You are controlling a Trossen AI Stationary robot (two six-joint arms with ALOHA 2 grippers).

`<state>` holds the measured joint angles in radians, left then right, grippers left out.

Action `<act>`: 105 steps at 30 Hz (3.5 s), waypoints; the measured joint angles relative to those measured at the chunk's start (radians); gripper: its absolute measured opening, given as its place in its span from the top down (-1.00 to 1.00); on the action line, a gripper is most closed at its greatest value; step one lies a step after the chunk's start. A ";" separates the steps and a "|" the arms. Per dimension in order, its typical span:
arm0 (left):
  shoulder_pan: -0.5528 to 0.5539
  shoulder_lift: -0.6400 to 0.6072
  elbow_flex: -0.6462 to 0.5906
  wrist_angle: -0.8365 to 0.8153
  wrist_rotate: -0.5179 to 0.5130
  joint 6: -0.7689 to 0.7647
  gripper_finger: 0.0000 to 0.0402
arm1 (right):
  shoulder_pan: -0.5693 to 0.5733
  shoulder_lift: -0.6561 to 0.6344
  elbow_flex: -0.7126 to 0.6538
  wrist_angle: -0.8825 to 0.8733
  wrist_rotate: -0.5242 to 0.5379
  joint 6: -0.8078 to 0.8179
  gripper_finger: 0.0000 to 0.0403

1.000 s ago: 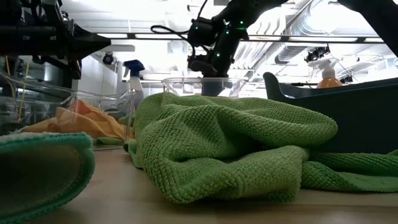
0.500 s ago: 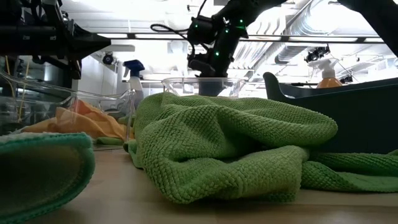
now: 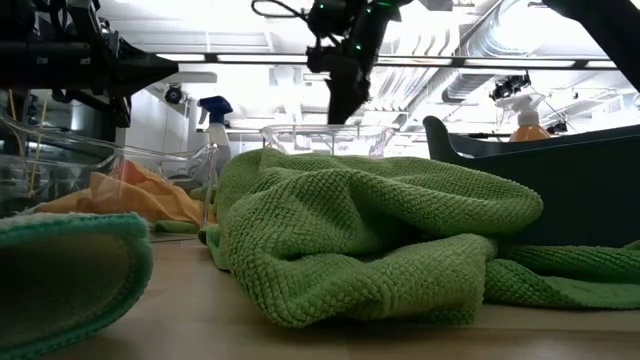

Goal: Sort microfiber towel by color & place in baskets
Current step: Put the orange microfiber towel into the top transparent bin, then put the microfiber towel into the top transparent bin

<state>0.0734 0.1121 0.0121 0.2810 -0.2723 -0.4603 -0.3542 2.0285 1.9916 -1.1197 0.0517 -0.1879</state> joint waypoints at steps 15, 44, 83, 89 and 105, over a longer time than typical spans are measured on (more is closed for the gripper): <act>0.000 0.000 0.000 0.000 0.000 0.000 1.00 | 0.011 0.001 -0.352 0.268 0.067 0.079 0.98; 0.000 0.000 0.000 0.000 0.000 0.000 1.00 | 0.119 -0.154 0.190 -0.230 0.006 0.146 1.00; -0.023 0.232 0.266 0.040 -0.037 -0.072 0.57 | 0.564 -0.867 -0.787 0.378 0.288 0.686 1.00; -0.023 0.467 0.627 -0.387 -0.025 0.020 0.19 | 0.564 -0.867 -0.787 0.374 0.288 0.596 1.00; 0.202 0.970 1.093 -1.635 -0.108 -0.200 -0.01 | 0.564 -0.867 -0.787 0.208 0.288 0.572 1.00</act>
<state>0.2756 1.0818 1.1050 -1.3542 -0.3806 -0.6602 0.2096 1.1613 1.2049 -0.9114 0.3397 0.3842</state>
